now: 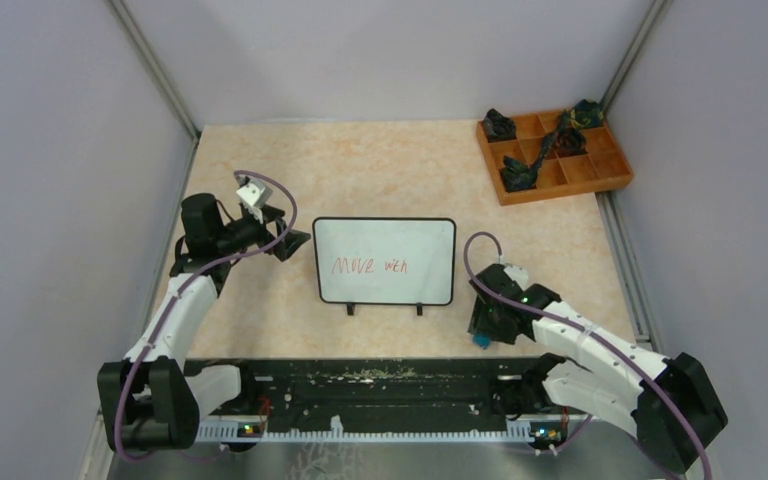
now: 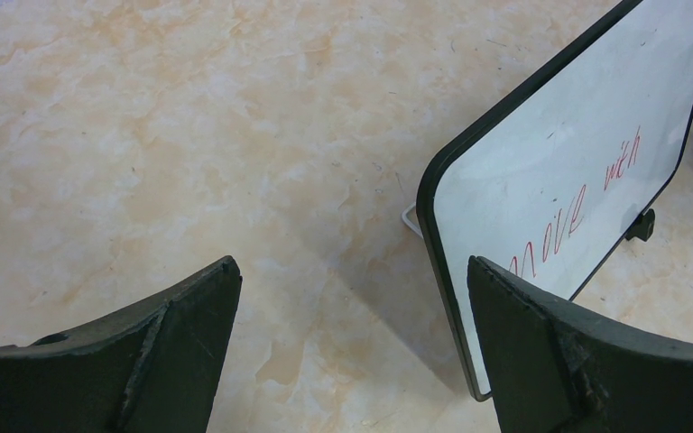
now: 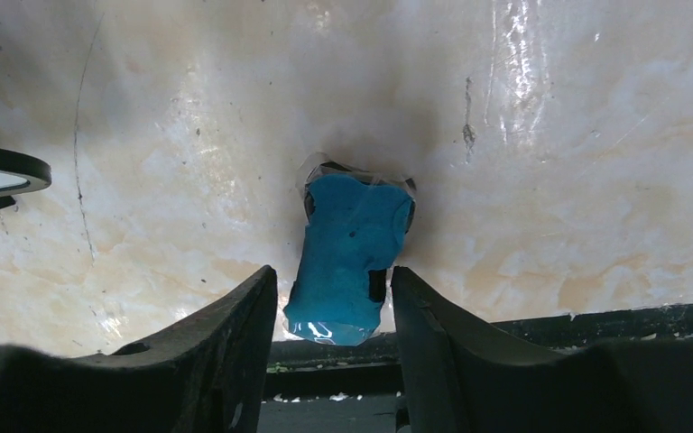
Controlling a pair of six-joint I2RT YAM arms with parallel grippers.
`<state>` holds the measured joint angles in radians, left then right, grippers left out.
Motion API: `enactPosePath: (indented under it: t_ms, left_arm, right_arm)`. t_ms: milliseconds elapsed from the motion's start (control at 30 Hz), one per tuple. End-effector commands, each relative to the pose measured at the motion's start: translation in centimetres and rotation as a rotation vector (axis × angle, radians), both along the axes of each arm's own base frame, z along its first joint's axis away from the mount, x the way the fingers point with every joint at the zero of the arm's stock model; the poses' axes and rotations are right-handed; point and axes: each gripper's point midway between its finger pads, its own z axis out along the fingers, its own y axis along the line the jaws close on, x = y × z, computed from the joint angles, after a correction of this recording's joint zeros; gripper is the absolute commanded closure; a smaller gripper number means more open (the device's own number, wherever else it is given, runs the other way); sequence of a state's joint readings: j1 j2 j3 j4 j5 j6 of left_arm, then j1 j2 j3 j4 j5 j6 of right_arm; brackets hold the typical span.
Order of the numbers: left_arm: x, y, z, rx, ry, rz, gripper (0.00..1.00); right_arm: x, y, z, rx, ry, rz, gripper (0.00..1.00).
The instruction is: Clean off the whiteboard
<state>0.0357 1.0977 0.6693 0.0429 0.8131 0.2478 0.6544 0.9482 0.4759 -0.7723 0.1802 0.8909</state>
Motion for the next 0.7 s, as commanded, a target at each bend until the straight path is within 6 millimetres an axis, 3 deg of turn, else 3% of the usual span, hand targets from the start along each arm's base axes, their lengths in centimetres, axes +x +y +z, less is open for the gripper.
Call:
enactPosePath:
  t_ms: [0, 67, 300, 433, 467, 533, 667]
  left_arm:
    - [-0.2, -0.1, 0.8, -0.007, -0.027, -0.022, 0.01]
    - [-0.2, -0.2, 0.6, -0.007, -0.026, -0.024, 0.01]
    - [-0.3, -0.1, 0.3, -0.006, -0.022, -0.024, 0.01]
    - [-0.2, -0.2, 0.3, -0.008, -0.022, -0.023, 0.01]
    - [-0.2, -0.2, 0.3, -0.008, -0.022, -0.024, 0.01]
    - [-0.1, -0.1, 0.4, -0.008, -0.024, -0.016, 0.01]
    - [0.3, 0.2, 0.6, -0.005, -0.032, 0.007, 0.01]
  right_arm:
    - [1.2, -0.1, 0.9, -0.006, -0.068, -0.041, 0.53]
    - [1.5, 0.0, 1.1, -0.007, -0.078, -0.044, 0.60]
    - [1.9, 0.2, 1.4, -0.015, -0.079, -0.028, 0.65]
    - [2.1, 0.5, 1.5, 0.000, -0.087, -0.016, 0.74]
    - [2.1, 0.7, 1.5, 0.006, -0.085, -0.008, 0.78]
    - [2.1, 1.2, 1.6, 0.022, -0.084, 0.015, 0.97]
    - [2.2, 1.7, 2.3, 0.034, -0.090, 0.055, 1.00]
